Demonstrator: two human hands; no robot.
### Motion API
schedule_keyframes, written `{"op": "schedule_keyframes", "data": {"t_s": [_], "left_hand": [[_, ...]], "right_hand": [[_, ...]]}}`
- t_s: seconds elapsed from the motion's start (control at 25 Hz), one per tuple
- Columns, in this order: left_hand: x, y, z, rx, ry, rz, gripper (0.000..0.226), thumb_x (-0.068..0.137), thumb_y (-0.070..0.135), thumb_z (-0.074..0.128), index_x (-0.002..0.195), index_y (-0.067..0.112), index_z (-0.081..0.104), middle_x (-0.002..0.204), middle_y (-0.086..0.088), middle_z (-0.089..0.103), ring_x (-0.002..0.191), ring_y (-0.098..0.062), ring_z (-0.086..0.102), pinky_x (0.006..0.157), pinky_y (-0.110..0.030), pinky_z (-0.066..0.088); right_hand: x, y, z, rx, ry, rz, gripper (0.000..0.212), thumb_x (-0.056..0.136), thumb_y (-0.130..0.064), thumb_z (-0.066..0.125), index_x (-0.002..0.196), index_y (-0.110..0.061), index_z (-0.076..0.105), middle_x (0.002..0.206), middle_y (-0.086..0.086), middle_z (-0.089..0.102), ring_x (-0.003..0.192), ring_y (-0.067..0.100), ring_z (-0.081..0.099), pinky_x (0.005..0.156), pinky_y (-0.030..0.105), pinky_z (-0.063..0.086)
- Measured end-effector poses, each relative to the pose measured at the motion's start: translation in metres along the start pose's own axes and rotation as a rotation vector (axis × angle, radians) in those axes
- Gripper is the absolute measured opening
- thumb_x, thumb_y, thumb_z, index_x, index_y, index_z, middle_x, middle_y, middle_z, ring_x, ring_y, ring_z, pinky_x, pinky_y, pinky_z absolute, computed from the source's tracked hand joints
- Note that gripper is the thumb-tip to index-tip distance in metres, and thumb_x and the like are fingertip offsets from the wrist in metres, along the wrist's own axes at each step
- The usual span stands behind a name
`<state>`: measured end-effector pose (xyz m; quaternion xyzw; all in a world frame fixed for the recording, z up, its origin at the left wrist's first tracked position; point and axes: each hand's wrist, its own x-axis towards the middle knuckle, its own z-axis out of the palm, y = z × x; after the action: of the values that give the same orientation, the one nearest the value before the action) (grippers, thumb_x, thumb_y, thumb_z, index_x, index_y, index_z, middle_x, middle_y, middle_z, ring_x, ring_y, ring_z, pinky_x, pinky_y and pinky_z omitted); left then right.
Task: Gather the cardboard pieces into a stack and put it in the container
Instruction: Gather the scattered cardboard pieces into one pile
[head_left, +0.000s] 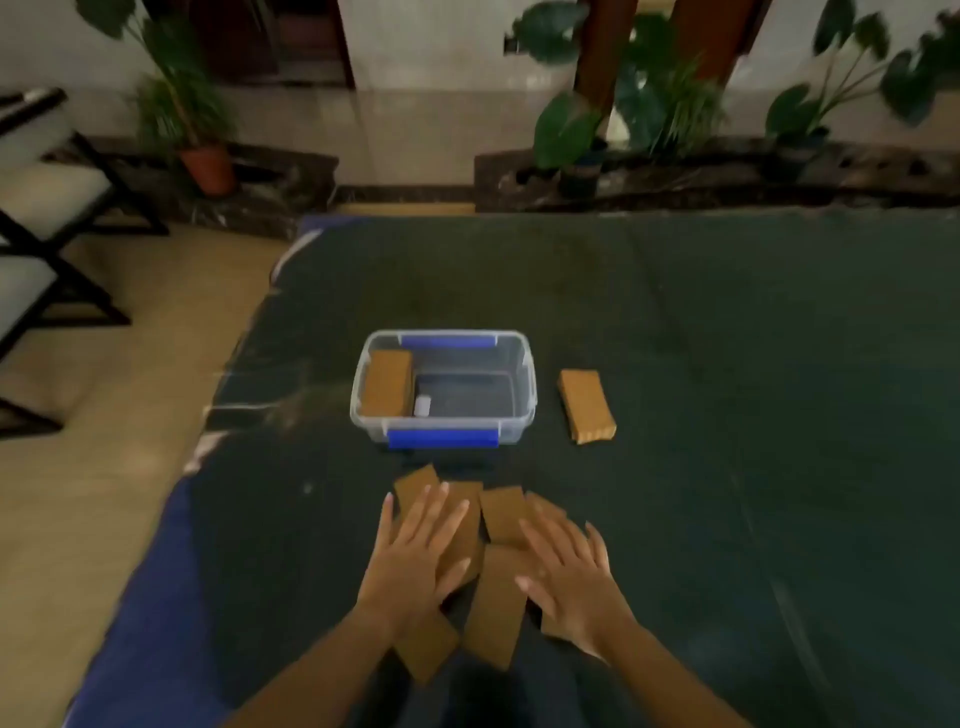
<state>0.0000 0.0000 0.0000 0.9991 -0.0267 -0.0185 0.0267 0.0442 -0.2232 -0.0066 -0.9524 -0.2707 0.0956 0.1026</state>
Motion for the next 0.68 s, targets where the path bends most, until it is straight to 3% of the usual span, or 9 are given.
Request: {"op": "schedule_keyframes", "data": {"t_s": [0.12, 0.24, 0.48, 0.6, 0.68], "left_hand": [[-0.019, 0.004, 0.019, 0.02, -0.054, 0.042, 0.063, 0.087, 0.058, 0.03, 0.141, 0.027, 0.028, 0.149, -0.003, 0.034, 0.138, -0.023, 0.025, 0.11, -0.051, -0.001], [-0.028, 0.011, 0.031, -0.043, -0.082, 0.014, 0.063, 0.086, 0.058, 0.031, 0.142, 0.029, 0.026, 0.152, -0.002, 0.024, 0.141, -0.025, 0.017, 0.11, -0.049, -0.004], [-0.026, 0.013, 0.038, -0.047, -0.159, -0.003, 0.06, 0.089, 0.053, 0.025, 0.143, 0.026, 0.021, 0.155, -0.003, 0.012, 0.143, -0.027, 0.009, 0.114, -0.056, 0.008], [-0.022, 0.013, 0.033, -0.162, -0.103, -0.042, 0.061, 0.09, 0.051, 0.029, 0.144, 0.024, 0.019, 0.153, 0.001, 0.004, 0.144, -0.022, 0.006, 0.116, -0.05, 0.003], [-0.028, 0.012, 0.026, -0.281, -0.044, -0.167, 0.065, 0.089, 0.051, 0.038, 0.144, 0.025, 0.016, 0.155, 0.001, 0.004, 0.144, -0.019, 0.005, 0.116, -0.047, 0.005]], "right_hand": [[-0.013, 0.002, 0.028, 0.052, -0.146, 0.027, 0.075, 0.08, -0.071, 0.001, 0.143, -0.032, -0.009, 0.157, -0.003, -0.012, 0.142, 0.016, -0.018, 0.114, 0.045, -0.012], [-0.015, -0.001, 0.036, -0.003, -0.132, 0.046, 0.074, 0.081, -0.069, 0.001, 0.143, -0.031, -0.009, 0.156, 0.002, -0.014, 0.139, 0.019, -0.024, 0.113, 0.046, -0.011], [-0.016, -0.011, 0.029, -0.005, -0.092, 0.058, 0.071, 0.087, -0.061, 0.032, 0.146, -0.024, 0.019, 0.158, 0.012, 0.009, 0.144, 0.033, 0.007, 0.115, 0.053, 0.003], [-0.011, -0.018, 0.025, 0.026, -0.069, 0.136, 0.066, 0.082, -0.055, 0.053, 0.137, -0.022, 0.038, 0.148, 0.015, 0.033, 0.131, 0.035, 0.033, 0.11, 0.053, 0.023], [-0.006, -0.024, 0.021, 0.037, -0.052, 0.178, 0.063, 0.077, -0.05, 0.063, 0.129, -0.021, 0.043, 0.132, 0.009, 0.044, 0.119, 0.029, 0.041, 0.104, 0.046, 0.032]]}}
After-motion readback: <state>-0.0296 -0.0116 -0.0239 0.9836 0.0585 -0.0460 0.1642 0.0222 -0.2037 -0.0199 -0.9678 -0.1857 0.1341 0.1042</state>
